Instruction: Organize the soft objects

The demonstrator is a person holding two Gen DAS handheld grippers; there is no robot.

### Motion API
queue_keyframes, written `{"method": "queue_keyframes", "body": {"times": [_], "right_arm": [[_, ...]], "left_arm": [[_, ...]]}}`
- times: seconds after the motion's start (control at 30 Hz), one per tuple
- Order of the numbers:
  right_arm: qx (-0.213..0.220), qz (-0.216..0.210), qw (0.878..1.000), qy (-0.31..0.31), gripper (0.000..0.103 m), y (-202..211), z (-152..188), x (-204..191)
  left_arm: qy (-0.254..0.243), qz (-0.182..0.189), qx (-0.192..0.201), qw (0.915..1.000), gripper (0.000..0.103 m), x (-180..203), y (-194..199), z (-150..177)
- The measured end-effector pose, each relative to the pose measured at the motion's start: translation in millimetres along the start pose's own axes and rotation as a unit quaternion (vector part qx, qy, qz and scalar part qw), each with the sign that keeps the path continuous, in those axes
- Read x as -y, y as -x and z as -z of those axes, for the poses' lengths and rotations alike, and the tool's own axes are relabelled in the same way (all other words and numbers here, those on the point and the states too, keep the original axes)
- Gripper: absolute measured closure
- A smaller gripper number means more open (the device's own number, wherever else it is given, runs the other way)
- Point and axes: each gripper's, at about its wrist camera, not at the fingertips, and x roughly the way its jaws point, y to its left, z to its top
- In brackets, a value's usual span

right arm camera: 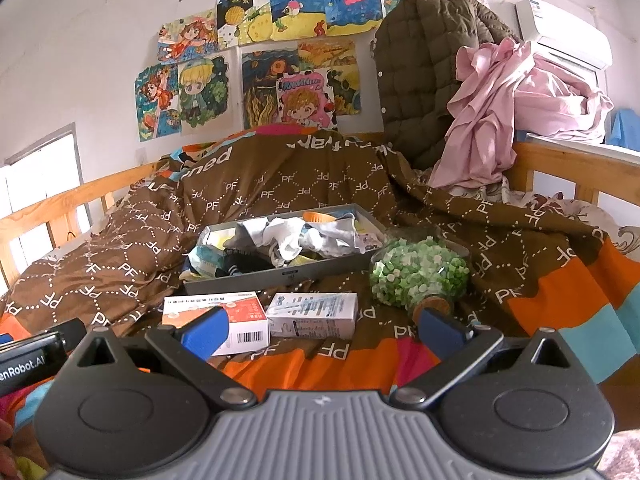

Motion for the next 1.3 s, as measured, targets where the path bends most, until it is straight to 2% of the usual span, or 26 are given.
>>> {"method": "queue_keyframes", "body": {"times": [0.33,1.3], "right_arm": [[-0.023,0.000,1.000,0.009,0.000,-6.9,2.7,-4.1],[-0.026,0.000,1.000,0.009,0.000,-8.1,3.6,-4.5]], "left_arm": [[0.000,-0.002,-0.006,1.0000,0.001,-0.4,-2.6,4.0],[-0.003,-0.002,-0.012,0.9999,0.001,-0.5,-5.5,6.8]]}}
